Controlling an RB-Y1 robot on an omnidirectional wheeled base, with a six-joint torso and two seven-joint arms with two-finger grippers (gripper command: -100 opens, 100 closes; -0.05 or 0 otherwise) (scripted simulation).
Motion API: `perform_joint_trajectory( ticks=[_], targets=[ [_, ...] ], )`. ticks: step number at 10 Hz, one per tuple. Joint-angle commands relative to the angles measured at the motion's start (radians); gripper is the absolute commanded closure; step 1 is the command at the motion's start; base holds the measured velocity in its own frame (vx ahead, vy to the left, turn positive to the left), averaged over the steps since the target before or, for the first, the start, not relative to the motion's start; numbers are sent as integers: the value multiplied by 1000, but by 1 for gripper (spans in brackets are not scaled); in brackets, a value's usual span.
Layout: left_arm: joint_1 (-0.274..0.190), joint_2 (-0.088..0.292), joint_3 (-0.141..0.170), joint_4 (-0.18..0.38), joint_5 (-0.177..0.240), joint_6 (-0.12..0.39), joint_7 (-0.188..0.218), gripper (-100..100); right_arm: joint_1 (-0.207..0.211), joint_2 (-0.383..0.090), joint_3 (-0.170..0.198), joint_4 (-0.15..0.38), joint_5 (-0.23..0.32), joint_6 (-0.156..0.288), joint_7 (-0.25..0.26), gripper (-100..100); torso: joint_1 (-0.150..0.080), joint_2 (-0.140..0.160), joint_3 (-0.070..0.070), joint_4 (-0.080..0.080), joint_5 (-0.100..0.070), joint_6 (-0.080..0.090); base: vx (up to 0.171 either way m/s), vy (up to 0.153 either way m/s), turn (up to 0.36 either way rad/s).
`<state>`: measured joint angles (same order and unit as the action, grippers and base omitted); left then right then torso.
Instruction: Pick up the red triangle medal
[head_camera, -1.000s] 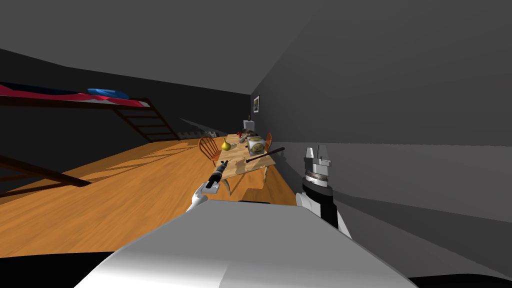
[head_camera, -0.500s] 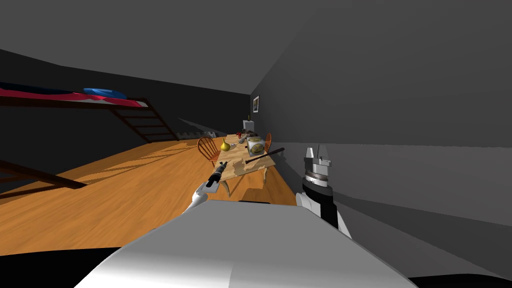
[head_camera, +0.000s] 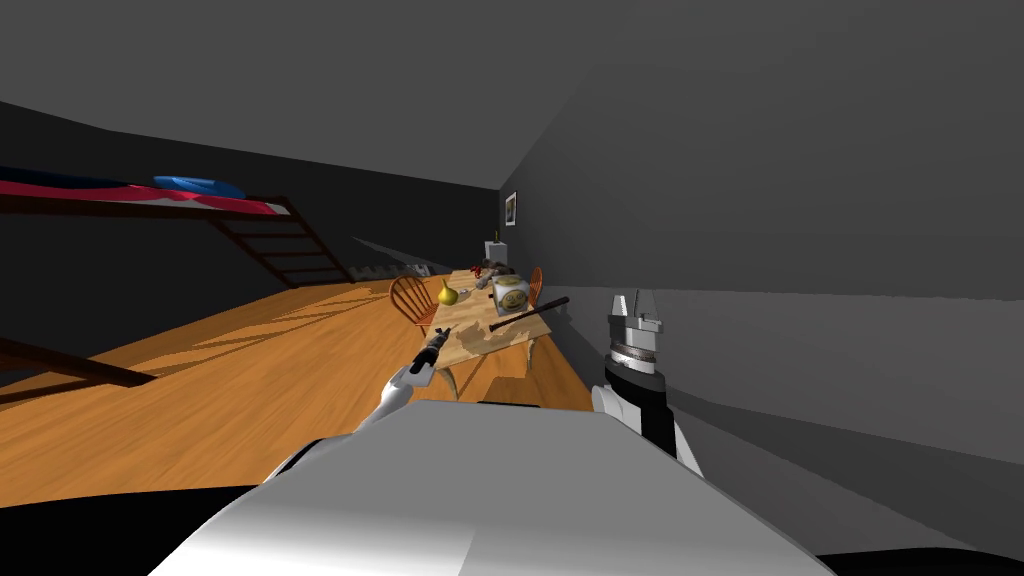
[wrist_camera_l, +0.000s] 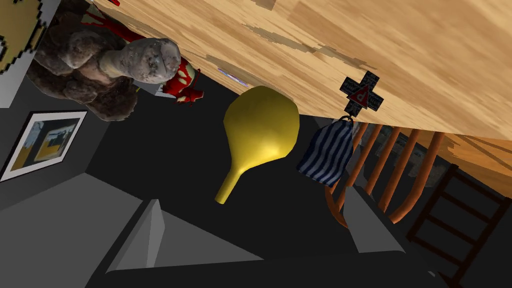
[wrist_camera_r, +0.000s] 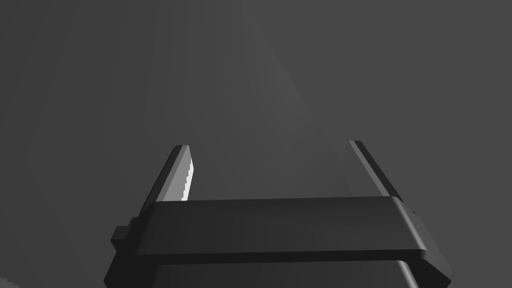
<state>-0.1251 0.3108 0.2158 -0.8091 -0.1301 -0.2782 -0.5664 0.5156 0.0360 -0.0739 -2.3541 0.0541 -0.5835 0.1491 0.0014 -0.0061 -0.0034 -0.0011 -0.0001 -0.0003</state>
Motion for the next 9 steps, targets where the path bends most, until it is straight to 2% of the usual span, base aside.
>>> perform_joint_trajectory(
  ticks=[1,9],
  targets=[
    [-21,11,5,50,0,7,-6,-100,0,0,0,0,0,0,0,0,0,0,0,0,0,0,75,1,-9],
    [-110,59,49,253,0,31,-53,-100,0,0,0,0,0,0,0,0,-1,3,1,0,0,0,48,0,-11]
  ],
)
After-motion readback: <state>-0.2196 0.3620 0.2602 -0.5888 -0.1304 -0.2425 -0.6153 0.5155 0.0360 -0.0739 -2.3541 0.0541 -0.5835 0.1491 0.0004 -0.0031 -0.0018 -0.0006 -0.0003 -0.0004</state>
